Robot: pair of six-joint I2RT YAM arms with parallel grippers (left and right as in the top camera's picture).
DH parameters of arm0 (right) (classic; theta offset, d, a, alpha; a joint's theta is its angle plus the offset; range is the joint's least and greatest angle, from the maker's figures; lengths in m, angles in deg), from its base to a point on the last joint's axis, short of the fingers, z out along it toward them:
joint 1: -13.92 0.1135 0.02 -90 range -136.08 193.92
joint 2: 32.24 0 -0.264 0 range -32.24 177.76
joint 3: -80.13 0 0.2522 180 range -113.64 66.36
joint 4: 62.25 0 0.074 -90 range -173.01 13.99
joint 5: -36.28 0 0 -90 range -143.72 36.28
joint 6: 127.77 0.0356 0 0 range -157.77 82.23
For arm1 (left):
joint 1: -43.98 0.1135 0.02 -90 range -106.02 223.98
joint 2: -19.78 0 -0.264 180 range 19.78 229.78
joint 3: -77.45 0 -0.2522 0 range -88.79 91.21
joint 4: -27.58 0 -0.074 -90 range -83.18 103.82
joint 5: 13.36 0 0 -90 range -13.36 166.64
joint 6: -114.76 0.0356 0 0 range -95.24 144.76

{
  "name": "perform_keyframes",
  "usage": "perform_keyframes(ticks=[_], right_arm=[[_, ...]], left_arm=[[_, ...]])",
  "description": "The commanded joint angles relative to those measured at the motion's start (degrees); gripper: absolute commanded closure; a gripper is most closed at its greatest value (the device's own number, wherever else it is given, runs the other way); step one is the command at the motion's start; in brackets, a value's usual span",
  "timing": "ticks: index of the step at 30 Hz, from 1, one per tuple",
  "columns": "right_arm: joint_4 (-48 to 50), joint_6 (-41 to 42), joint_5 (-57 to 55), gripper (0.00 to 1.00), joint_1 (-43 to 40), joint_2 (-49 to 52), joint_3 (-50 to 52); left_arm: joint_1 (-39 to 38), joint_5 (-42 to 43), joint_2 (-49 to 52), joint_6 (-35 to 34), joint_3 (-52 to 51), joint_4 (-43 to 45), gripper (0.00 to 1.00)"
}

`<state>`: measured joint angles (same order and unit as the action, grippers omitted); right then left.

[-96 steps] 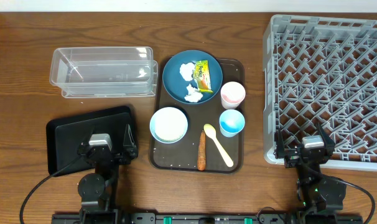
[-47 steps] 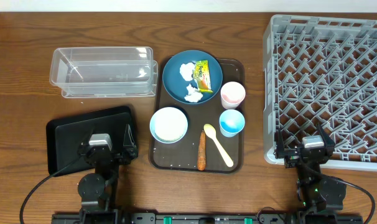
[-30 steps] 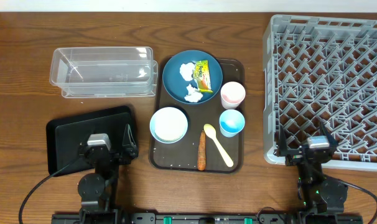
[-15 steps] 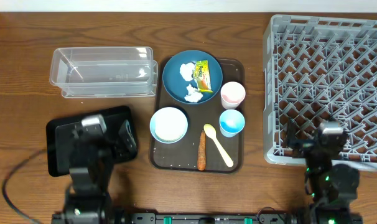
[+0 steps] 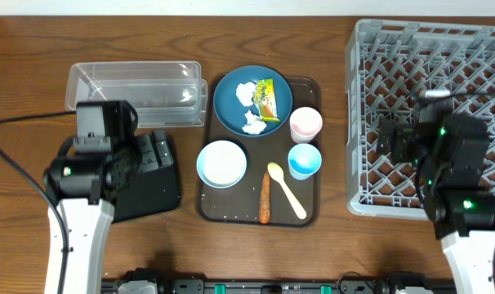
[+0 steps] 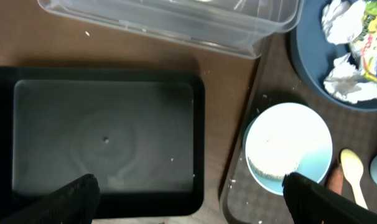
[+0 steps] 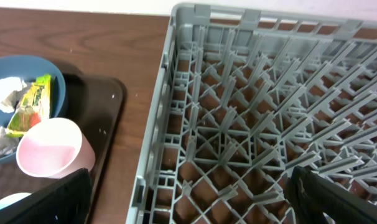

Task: Sort waste into correct bins and load items into the dishwasher rack
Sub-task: 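Reach the left gripper to the blue plate and grasp crumpled tissue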

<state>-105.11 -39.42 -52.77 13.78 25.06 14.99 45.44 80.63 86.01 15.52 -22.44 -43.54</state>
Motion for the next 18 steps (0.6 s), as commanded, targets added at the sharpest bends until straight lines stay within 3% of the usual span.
perform_keyframes(ticks=[1, 8, 18], right_arm=[[-1.40, 0.79, 1.01, 0.01, 0.92, 1.46, -1.88], [-1.07, 0.96, 1.22, 0.01, 0.92, 1.44, -1.88], [-0.31, 0.98, 1.22, 0.01, 0.92, 1.49, -1.88]], left_arm=[[0.24, 0.13, 1.16, -0.76, 1.29, -0.81, 0.04], [0.04, 7.15, 1.42, -0.92, 1.29, 6.43, 0.04], [-8.24, 7.34, 10.14, -0.68, 2.93, 23.34, 0.08]])
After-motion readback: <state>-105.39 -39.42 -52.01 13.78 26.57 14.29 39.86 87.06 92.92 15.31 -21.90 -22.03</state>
